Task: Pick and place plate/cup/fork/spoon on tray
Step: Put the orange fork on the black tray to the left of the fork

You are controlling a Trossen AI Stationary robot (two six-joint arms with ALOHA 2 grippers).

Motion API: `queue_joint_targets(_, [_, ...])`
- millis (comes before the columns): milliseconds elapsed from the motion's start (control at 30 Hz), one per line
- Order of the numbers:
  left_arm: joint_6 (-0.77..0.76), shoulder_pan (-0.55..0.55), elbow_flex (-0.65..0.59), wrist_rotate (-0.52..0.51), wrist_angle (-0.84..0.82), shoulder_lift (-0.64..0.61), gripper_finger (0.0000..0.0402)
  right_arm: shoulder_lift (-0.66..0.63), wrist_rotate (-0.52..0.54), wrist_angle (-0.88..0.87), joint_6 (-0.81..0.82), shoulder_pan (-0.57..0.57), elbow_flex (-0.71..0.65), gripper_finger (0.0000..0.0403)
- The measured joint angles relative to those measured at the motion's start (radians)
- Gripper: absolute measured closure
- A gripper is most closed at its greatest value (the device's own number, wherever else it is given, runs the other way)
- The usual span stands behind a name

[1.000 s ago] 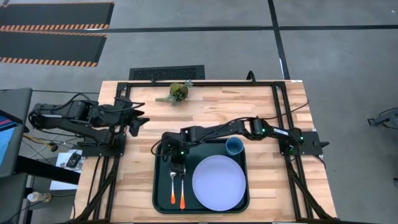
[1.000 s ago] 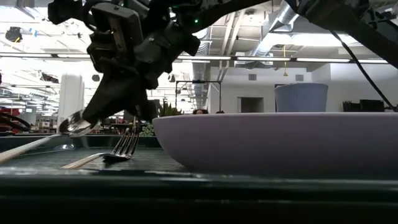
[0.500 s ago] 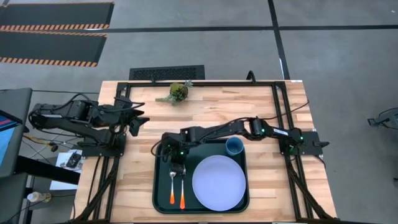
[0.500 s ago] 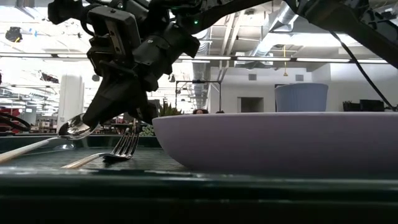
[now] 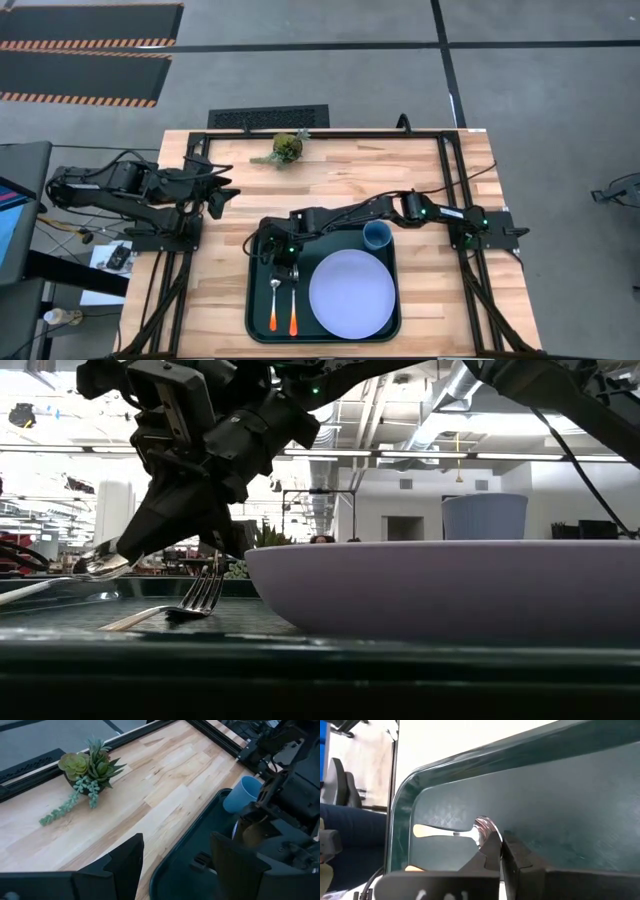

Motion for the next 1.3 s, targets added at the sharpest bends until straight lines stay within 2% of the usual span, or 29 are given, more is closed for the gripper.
queue_joint_targets(567, [-0.002,0.0,0.0,-0.016,0.0,0.0,0.0189,0.017,-0.013,0.012,0.009,0.018,-0.002,0.0382])
queue_joint_targets(1300, [-0.002,0.0,0.0,-0.047,-0.001,0.0,0.0189,0.016,-0.016,0.005,-0.028,0.011,-0.001,0.0315])
